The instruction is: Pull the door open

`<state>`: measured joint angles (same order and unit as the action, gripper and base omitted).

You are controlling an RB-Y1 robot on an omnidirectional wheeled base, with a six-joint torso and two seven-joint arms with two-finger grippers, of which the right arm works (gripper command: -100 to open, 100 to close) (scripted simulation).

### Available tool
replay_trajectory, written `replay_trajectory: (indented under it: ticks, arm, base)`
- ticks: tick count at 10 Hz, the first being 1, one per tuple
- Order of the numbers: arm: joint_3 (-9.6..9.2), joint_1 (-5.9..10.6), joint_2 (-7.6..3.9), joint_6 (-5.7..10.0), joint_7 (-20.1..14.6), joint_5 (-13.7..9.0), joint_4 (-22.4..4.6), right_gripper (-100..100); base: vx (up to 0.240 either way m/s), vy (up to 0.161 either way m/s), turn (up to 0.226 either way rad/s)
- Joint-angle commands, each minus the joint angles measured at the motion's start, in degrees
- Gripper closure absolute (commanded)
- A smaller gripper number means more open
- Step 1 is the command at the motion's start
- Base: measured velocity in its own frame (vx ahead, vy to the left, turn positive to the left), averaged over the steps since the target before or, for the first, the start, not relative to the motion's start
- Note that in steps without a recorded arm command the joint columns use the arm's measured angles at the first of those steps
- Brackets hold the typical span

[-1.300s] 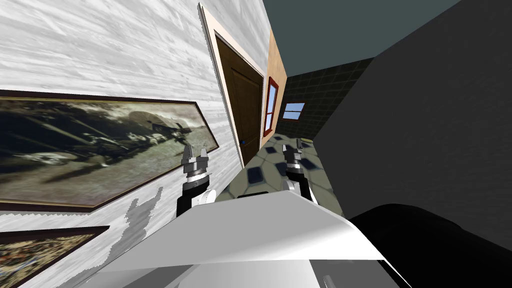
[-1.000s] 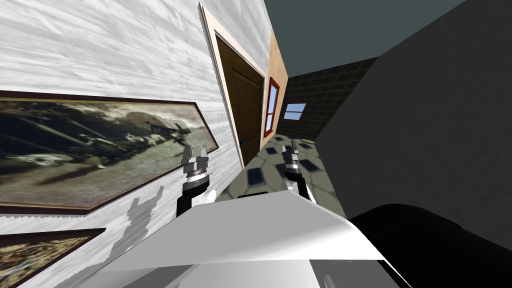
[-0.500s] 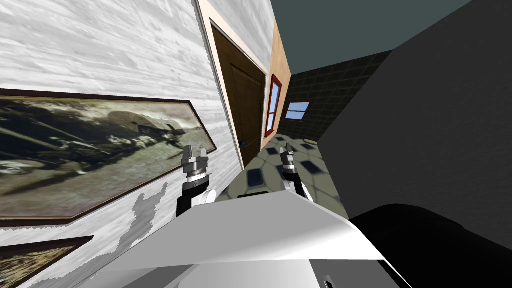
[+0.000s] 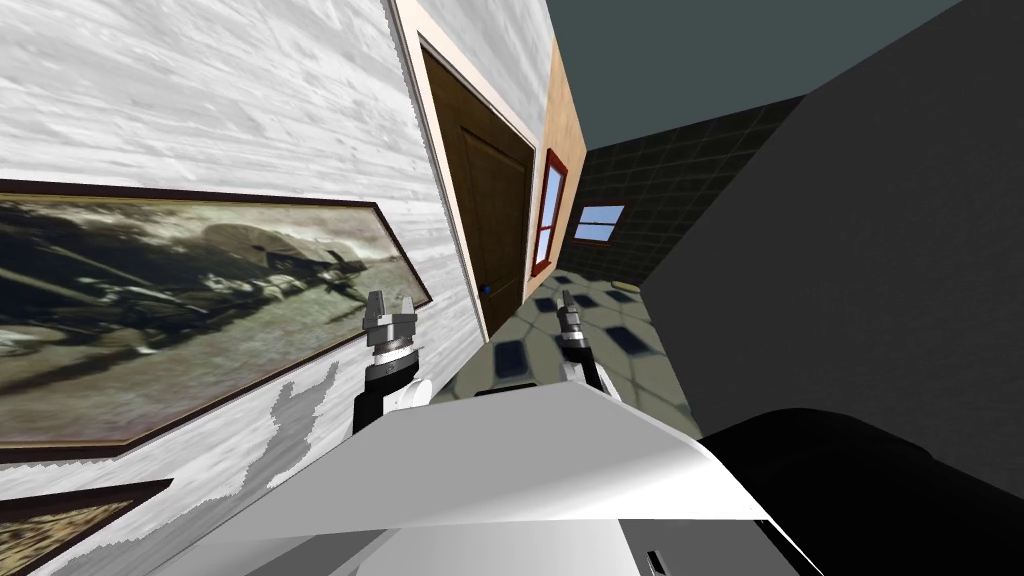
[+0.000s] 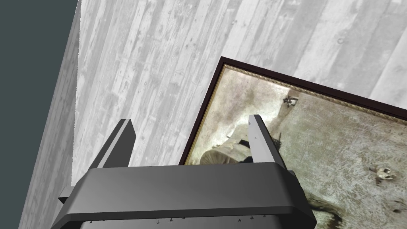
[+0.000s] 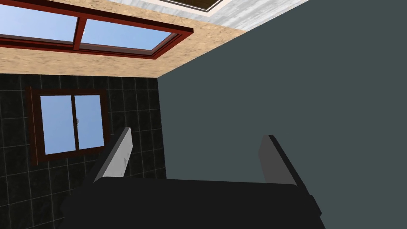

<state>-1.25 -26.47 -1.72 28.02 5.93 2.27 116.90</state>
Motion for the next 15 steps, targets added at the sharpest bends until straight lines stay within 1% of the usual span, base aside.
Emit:
replay_trajectory:
  ticks: [1, 7, 15]
  arm:
    - [-0.07, 0.61, -0.29, 0.9, 2.1, 1.3, -2.3, -100]
    - [-0.52, 2.69, -1.1, 3.63, 9.7, 6.6, -10.2, -100]
    - [-1.18, 5.76, -1.43, 7.65, 21.0, 14.3, -21.8, -100]
  base:
    - [0.081, -0.039, 0.055]
    - [0.076, -0.045, 0.055]
    - [0.08, -0.048, 0.063]
